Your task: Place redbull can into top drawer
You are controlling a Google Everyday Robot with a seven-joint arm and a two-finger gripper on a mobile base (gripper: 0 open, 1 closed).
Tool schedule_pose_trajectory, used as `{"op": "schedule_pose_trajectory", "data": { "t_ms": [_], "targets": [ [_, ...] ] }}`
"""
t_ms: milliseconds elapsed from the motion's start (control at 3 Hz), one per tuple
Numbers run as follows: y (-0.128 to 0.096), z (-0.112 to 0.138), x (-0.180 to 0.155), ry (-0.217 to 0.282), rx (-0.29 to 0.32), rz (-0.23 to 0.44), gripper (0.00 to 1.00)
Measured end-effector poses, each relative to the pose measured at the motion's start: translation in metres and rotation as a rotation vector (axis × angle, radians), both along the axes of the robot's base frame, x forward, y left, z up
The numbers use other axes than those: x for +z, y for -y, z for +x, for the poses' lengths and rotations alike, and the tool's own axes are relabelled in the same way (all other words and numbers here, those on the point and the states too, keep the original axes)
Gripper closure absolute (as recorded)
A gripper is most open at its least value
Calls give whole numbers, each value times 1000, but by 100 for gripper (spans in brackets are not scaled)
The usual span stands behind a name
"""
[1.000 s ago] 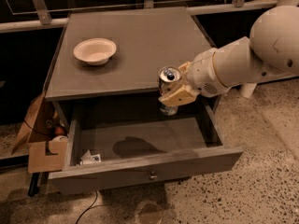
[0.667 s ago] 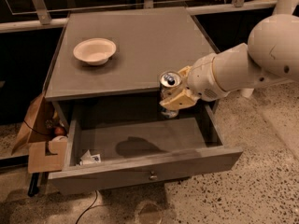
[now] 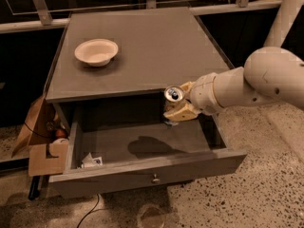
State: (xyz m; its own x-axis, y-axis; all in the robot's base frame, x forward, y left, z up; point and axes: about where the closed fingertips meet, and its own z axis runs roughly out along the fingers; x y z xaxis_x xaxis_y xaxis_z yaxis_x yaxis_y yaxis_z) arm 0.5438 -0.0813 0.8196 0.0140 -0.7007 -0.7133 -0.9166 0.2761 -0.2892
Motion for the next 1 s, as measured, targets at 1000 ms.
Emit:
{"op": "schedule_pose_trajectory", "data": {
  "t_ms": [1000],
  "targets": [
    [-5,18,-96,-78,19,44,100]
  ]
}}
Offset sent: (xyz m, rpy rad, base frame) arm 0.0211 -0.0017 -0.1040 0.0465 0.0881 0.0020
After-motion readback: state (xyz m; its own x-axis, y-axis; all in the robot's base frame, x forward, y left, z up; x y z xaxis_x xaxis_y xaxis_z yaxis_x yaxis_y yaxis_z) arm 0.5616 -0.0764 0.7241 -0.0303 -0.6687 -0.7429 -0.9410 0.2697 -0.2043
